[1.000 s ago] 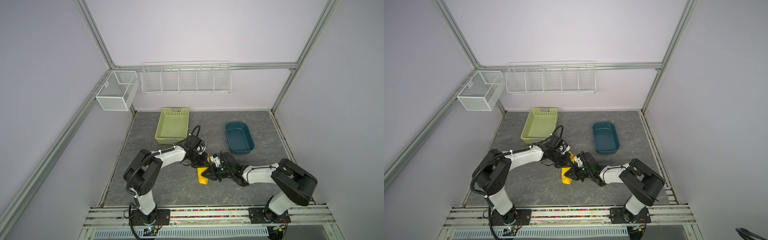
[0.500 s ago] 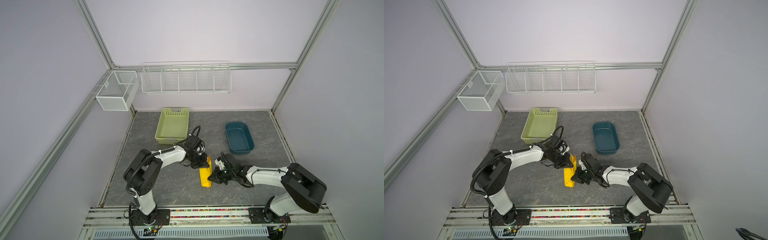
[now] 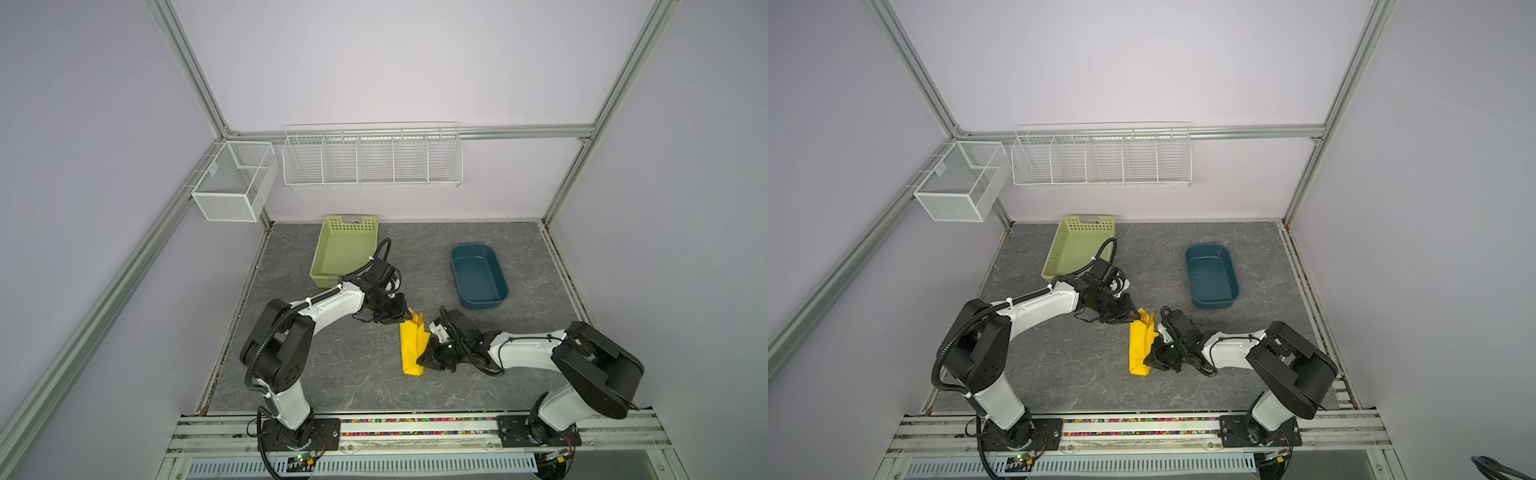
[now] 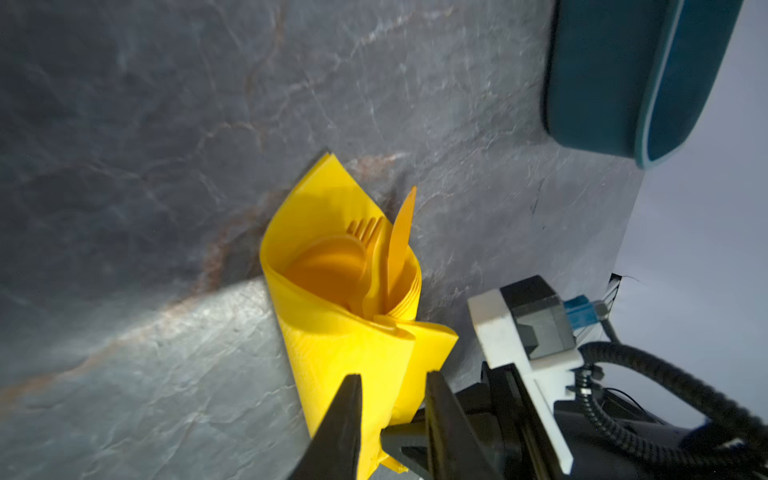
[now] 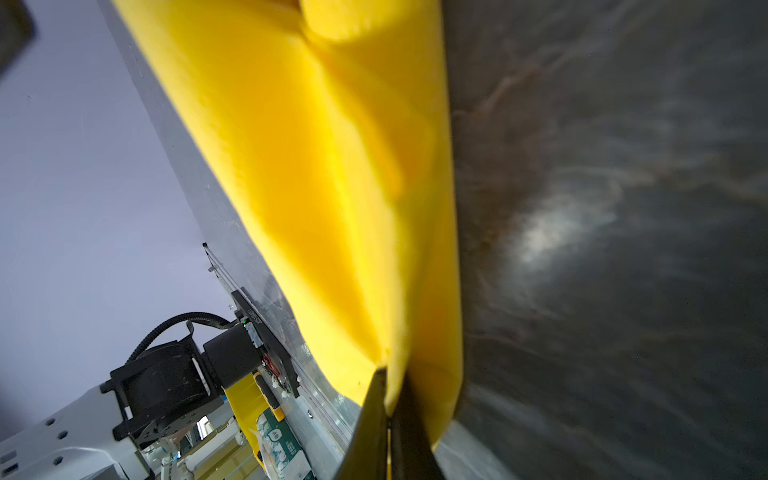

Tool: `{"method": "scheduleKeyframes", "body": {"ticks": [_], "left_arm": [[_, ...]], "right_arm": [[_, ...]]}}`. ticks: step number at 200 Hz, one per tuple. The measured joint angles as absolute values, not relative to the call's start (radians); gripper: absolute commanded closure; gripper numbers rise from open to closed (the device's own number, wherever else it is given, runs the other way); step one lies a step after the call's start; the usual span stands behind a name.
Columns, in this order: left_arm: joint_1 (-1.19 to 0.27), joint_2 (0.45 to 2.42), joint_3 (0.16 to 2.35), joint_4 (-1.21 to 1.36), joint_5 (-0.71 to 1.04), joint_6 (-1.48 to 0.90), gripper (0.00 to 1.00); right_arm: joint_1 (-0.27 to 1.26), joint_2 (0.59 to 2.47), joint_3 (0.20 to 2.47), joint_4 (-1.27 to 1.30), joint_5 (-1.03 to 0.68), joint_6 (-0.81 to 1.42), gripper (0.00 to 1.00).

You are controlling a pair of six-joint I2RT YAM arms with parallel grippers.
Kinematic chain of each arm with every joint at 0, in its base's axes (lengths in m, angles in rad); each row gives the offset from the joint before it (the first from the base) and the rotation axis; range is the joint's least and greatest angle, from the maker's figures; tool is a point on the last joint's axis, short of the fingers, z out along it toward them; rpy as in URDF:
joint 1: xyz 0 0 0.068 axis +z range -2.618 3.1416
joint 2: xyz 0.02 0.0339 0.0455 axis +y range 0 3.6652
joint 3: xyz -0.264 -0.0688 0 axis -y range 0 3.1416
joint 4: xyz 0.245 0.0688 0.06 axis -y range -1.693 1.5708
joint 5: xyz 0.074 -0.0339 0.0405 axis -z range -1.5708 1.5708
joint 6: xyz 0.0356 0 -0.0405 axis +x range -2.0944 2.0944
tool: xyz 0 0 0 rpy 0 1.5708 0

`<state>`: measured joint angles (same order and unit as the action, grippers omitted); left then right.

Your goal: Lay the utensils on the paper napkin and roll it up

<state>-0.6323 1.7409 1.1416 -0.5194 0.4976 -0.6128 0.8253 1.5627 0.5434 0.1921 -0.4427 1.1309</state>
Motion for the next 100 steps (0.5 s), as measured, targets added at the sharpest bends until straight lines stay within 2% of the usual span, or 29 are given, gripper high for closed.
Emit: {"method": "scheduleKeyframes", "body": {"ticks": [72, 100], "left_arm": [[-0.666, 1.824, 1.365, -0.659, 0.495, -0.484, 0.96], [-0.713, 1.893, 1.423, -0.706, 0.499, -0.449, 1.00]], "right_arm": [[0.826, 1.576, 0.548, 0.180, -0.495, 1.045, 0.93], [0.826, 1.576, 0.554, 0.159, -0.500, 1.016, 0.93]]}}
